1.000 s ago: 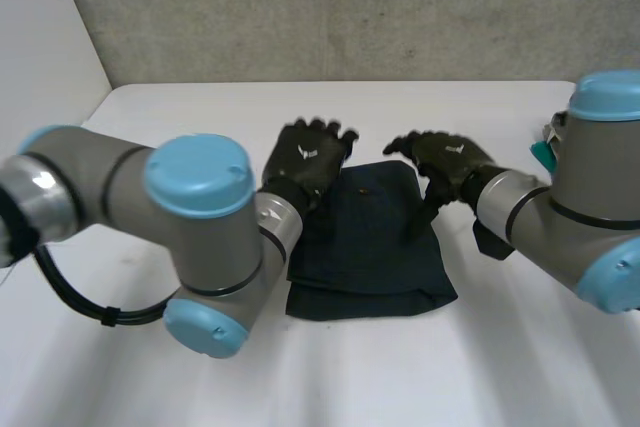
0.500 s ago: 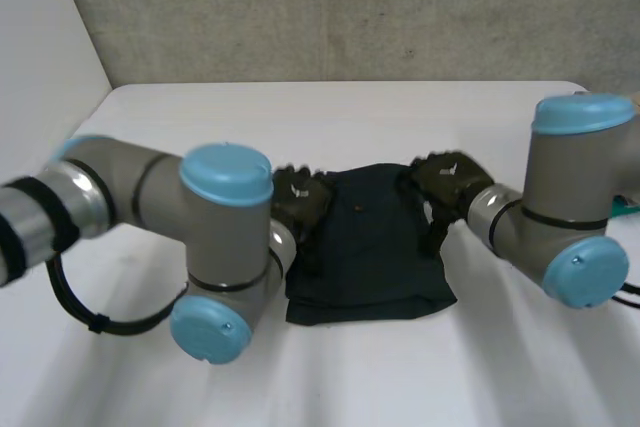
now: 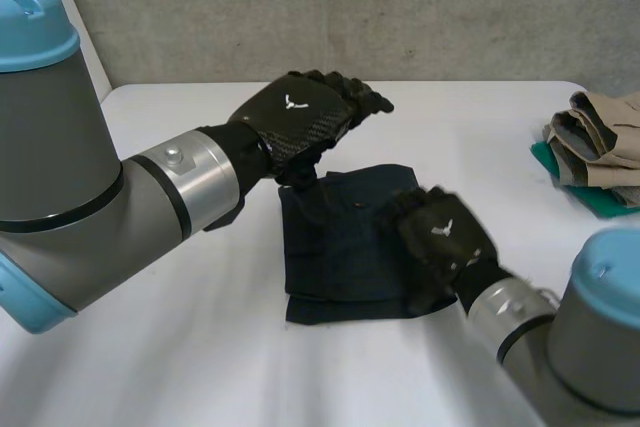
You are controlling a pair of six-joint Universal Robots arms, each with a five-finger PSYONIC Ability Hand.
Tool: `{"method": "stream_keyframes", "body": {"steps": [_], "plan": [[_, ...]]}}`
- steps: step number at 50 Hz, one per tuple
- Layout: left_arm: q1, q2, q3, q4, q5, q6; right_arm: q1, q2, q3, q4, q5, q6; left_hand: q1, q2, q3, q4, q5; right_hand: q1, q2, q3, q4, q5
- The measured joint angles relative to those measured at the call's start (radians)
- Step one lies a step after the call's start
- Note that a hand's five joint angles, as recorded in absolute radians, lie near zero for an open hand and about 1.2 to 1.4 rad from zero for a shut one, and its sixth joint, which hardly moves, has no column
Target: Fold the laundry.
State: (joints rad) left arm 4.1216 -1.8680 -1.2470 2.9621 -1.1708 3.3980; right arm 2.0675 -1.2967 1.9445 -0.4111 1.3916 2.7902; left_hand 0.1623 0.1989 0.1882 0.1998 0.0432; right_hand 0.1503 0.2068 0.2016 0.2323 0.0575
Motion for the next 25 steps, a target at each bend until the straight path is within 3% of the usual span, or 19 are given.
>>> {"method": "stream_keyframes", "body": {"steps": [13, 25], "plan": [[-0.003, -0.016, -0.003, -0.014, 0.006, -0.007, 0.053, 0.212, -0.027, -0.223, 0.0, -0.017, 0.0, 0.0, 0.0, 0.0, 0.0, 0.0, 0.0, 0.0, 0.0, 0.0], [-0.003, -0.018, -0.005, -0.011, 0.005, -0.011, 0.054, 0.326, -0.185, -0.27, -0.001, -0.026, 0.0, 0.0, 0.0, 0.0, 0.0, 0.0, 0.0, 0.0, 0.0, 0.0]]}}
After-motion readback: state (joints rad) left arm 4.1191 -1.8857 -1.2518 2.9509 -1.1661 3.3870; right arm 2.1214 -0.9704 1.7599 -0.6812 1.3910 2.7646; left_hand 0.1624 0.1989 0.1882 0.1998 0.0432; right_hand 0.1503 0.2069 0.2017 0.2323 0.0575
